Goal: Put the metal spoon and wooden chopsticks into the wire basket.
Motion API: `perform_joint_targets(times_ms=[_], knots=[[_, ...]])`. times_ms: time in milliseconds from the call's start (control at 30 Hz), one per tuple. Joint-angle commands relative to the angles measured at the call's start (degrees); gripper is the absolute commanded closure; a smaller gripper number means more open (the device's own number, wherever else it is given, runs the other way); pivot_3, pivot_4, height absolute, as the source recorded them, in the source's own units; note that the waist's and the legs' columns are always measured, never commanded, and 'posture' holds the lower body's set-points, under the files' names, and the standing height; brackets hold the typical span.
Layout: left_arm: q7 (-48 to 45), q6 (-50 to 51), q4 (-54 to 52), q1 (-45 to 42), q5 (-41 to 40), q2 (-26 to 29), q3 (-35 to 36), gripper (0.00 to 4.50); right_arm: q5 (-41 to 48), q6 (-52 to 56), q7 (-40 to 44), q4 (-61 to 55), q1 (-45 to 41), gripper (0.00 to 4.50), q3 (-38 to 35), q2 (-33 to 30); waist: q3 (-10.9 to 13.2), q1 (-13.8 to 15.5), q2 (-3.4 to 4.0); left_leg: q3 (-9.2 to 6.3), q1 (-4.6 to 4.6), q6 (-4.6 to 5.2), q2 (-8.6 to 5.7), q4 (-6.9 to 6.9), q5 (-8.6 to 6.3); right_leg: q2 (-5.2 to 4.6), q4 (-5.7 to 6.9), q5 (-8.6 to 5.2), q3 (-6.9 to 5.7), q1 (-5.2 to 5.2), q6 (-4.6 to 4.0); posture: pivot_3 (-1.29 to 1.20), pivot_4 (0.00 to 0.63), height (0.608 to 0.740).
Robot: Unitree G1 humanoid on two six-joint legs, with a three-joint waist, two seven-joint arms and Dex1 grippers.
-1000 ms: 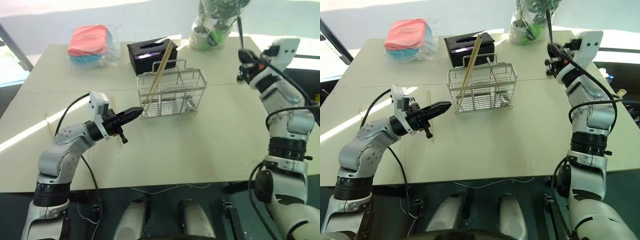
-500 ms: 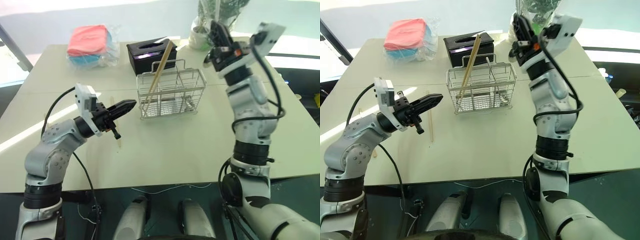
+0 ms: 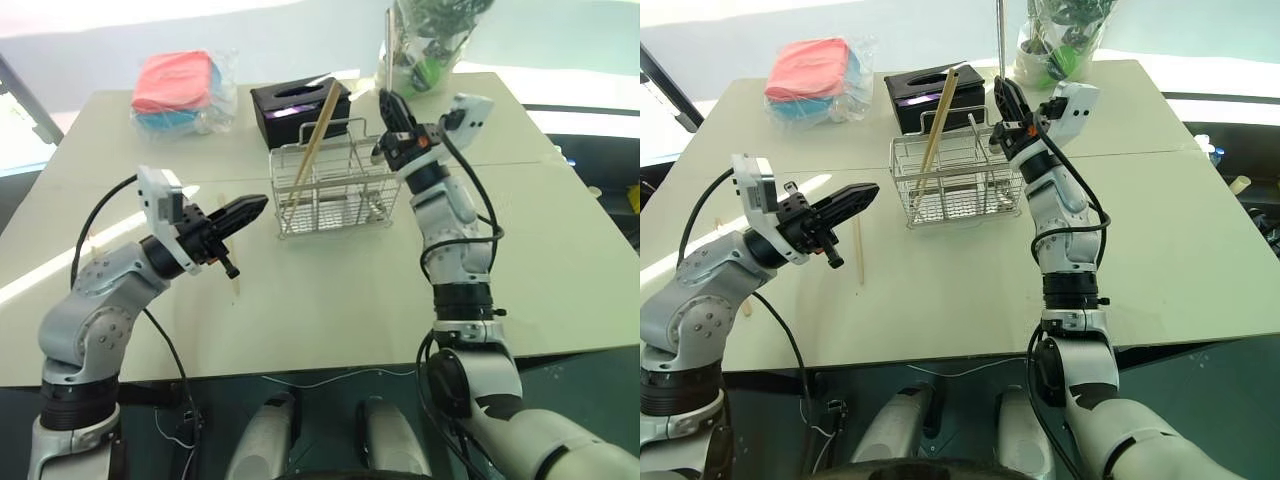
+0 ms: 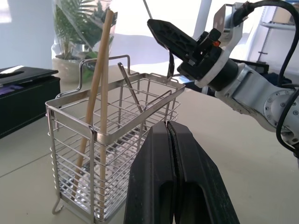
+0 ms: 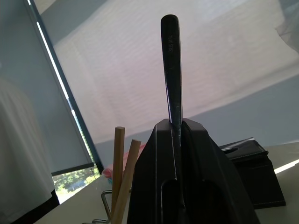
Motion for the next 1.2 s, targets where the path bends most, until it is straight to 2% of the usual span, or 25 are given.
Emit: perform_joint_targets(times_ms=[33, 300, 400, 600, 633, 900, 1033, 1133, 1200], knots=[[1.1, 0.0, -2.6, 0.3, -1.7, 0.4, 2.2, 4.50, -0.8, -3.3, 1.2, 1.1, -2.6, 4.44, -0.1, -0.4, 0.0, 0.0, 0.00, 0.00, 0.00, 0.00, 0.00, 0.00, 0.00, 0.00, 0.00, 0.00, 0.00, 0.00, 0.00, 0.00, 0.150, 0.740], [2.7, -0.4, -3.3, 0.8, -2.5, 0.0, 2.0, 4.50, -2.5, -6.4, 1.5, 4.2, -3.8, 4.44, 0.3, -0.1, 0.0, 0.0, 0.00, 0.00, 0.00, -0.01, 0.00, 0.00, 0.01, 0.00, 0.01, 0.00, 0.00, -0.02, 0.00, 0.00, 0.150, 0.740], [3.0, -0.5, -3.4, 0.9, -2.6, 0.0, 2.0, 4.50, -2.8, -7.0, 1.1, 4.4, -3.8, 3.42, 0.3, 0.1, 0.0, 0.0, 0.00, 0.00, 0.00, -0.02, 0.00, 0.00, 0.01, 0.00, 0.01, 0.00, 0.00, -0.02, 0.00, 0.00, 0.150, 0.740], [3.4, -0.9, -3.1, 0.9, -2.6, -0.2, 1.6, 4.50, -3.6, -7.2, 0.7, 4.5, -4.0, 0.30, 0.3, -0.3, 0.0, 0.0, 0.00, 0.00, 0.00, -0.02, 0.00, -0.01, 0.01, 0.00, 0.01, 0.00, 0.00, -0.02, -0.01, 0.00, 0.150, 0.740], [3.4, -0.9, -3.1, 0.8, -2.6, -0.2, 1.6, 4.50, -3.7, -7.2, 0.7, 4.4, -4.0, 0.05, 0.4, -0.4, 0.0, 0.0, 0.00, 0.00, 0.00, -0.02, 0.00, -0.01, 0.01, 0.00, 0.01, -0.01, 0.00, -0.02, -0.01, 0.00, 0.150, 0.740], [3.8, -1.5, -1.8, 0.3, -2.0, -0.8, 1.6, 4.50, -3.5, -5.6, -0.2, 1.6, -4.6, 0.05, -0.1, -2.2, 0.0, 0.1, 0.00, 0.00, -0.01, -0.02, 0.00, -0.01, 0.01, 0.00, 0.01, -0.01, 0.01, -0.03, -0.01, 0.00, 0.150, 0.740], [4.9, -2.3, -0.7, 1.0, -0.5, -1.3, 2.3, 4.50, -2.3, -1.9, -1.0, -5.5, -4.7, 0.05, -0.2, -5.2, 0.0, 0.2, 0.02, 0.00, -0.03, -0.02, 0.00, -0.01, 0.01, -0.01, 0.01, -0.01, 0.01, -0.05, -0.02, 0.00, 0.150, 0.740], [6.7, -3.7, 0.5, 2.1, 1.9, -2.0, 2.6, 4.50, -0.8, 2.8, -2.7, -13.3, -4.3, 0.90, -0.7, -8.0, 0.0, 0.2, 0.01, 0.00, -0.06, -0.02, 0.00, -0.02, 0.01, -0.03, 0.00, -0.01, 0.02, -0.10, -0.02, 0.00, 0.150, 0.740], [9.0, -5.4, 1.8, 2.7, 4.7, -2.9, 2.8, 4.50, 0.6, 7.3, -3.9, -19.0, -3.2, 1.88, -0.9, -10.5, 0.0, 0.3, 0.01, 0.00, -0.06, -0.02, 0.00, -0.03, 0.01, -0.04, 0.00, -0.02, 0.02, -0.10, -0.02, 0.00, 0.150, 0.740]])
